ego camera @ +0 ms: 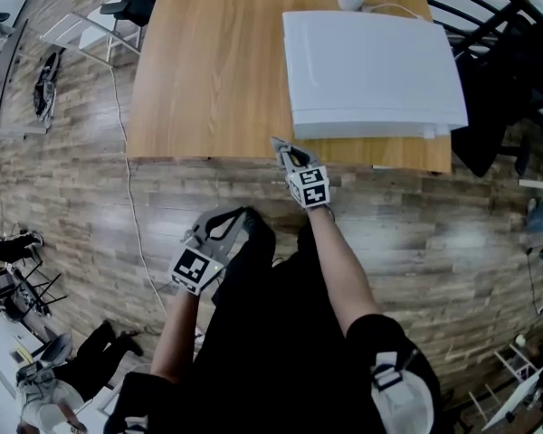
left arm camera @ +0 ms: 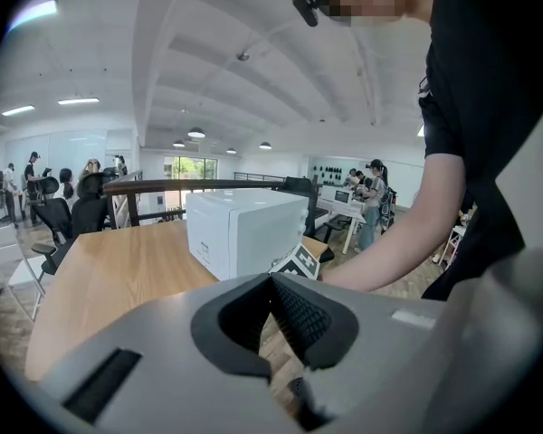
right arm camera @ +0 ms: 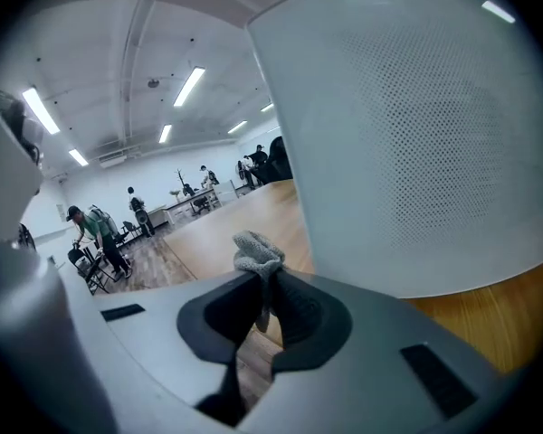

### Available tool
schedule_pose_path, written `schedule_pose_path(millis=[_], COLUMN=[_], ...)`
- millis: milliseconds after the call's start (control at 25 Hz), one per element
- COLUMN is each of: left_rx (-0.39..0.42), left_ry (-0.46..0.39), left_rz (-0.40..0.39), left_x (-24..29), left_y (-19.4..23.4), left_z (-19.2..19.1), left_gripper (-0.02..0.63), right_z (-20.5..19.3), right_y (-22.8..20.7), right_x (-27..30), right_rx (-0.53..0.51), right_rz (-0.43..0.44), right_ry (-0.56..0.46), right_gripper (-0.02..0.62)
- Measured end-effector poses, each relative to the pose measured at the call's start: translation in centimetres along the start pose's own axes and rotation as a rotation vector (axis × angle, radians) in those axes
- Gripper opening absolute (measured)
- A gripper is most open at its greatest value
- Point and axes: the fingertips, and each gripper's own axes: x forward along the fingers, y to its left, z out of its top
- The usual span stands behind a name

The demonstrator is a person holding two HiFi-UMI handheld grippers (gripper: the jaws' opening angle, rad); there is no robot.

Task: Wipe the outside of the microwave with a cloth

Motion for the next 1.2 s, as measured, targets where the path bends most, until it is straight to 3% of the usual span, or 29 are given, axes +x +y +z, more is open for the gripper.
schedule_pose_path(millis=[240,520,840,1200], left_rx=[0.000,0.017,-0.003,0.025], left_ry=[-0.025,-0.067,-0.129,-0.171], left_rz=[-0.009,-0.027,-0.040,-0.040], left_x=[1.2,2.8,5.3,7.7], left_y=[-0.3,-1.3,-2.4,-4.1], left_z=[1.1,2.2,4.9,8.3], left_gripper=[0.003,0.003,0.003,0.003], right_z=[-1.2,-1.2,0.3,3.5], right_y=[0.8,-2.0,-8.5,-14.5], right_x=[-2.6,-8.0,-16.2,-26.9], right_rx=[-0.026,-0.005,-0.040,0.023], right_rz=[0.040,0.063,-0.026,-0.134], right_ry=[0.022,-0.003,-0.014,-0.163], right_gripper=[0.032,0.034,0.034,0.034])
